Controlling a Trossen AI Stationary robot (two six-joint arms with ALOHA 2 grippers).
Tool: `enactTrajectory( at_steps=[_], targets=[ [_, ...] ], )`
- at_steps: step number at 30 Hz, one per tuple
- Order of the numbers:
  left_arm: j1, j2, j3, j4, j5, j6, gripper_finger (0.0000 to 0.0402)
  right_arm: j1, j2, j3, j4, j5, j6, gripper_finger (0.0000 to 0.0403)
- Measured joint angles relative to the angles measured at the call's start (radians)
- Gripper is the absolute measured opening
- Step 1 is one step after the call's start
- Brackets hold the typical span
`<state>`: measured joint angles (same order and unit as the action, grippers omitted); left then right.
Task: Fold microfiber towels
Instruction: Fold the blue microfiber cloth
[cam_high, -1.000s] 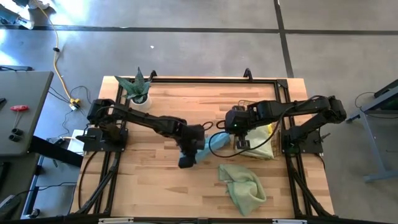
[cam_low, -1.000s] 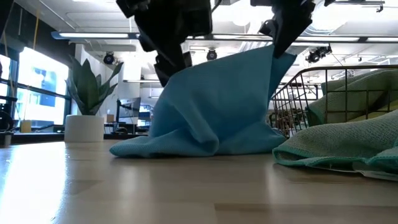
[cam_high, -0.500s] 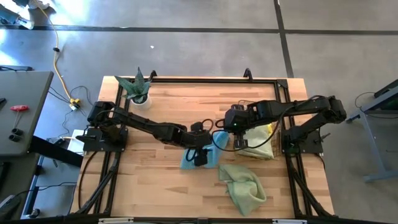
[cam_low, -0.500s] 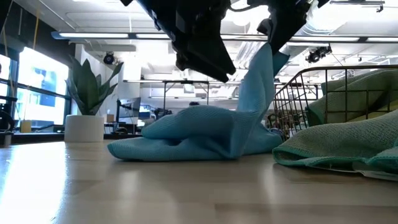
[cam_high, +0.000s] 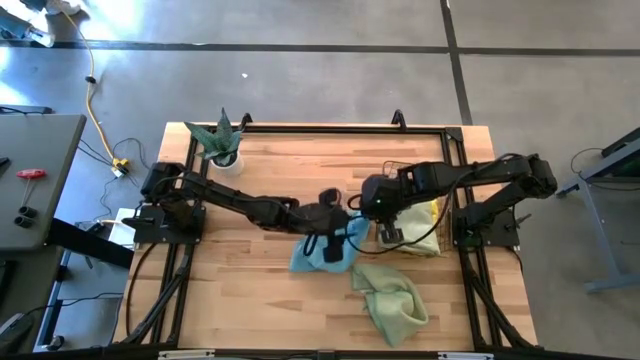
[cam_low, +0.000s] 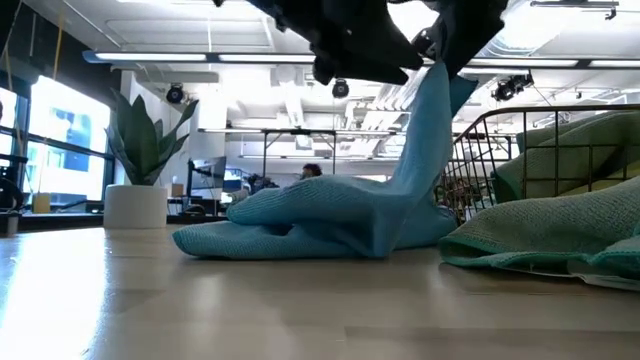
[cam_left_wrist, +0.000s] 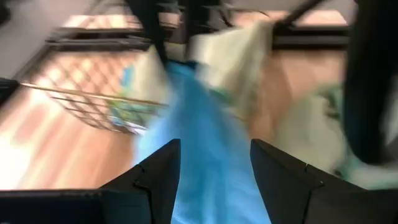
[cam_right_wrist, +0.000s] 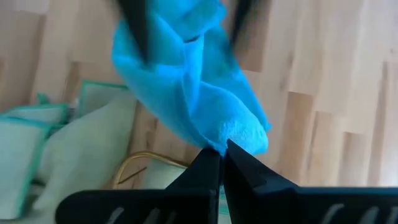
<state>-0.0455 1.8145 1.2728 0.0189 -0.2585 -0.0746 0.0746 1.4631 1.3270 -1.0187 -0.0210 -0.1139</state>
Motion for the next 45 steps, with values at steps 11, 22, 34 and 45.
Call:
enactTrajectory(
  at_steps=[11,22,34,45],
  targets=[
    [0.072,0.014,-0.001,0.137,0.329,-0.021,0.0184,0.045,-0.001,0.0,0.066,0.033,-0.029,0.0],
    [0.074,0.014,0.0,0.053,0.46,0.0,0.0184,0.043,0.0,0.0,0.091,0.126,-0.044,0.0],
    [0.075,0.045,0.0,-0.113,0.608,0.008,0.0184,0.043,0.0,0.0,0.105,0.129,-0.052,0.0],
    [0.031,0.056,0.001,-0.285,0.642,0.028,0.0184,0.043,0.0,0.0,0.093,0.154,-0.071,0.0]
  ],
)
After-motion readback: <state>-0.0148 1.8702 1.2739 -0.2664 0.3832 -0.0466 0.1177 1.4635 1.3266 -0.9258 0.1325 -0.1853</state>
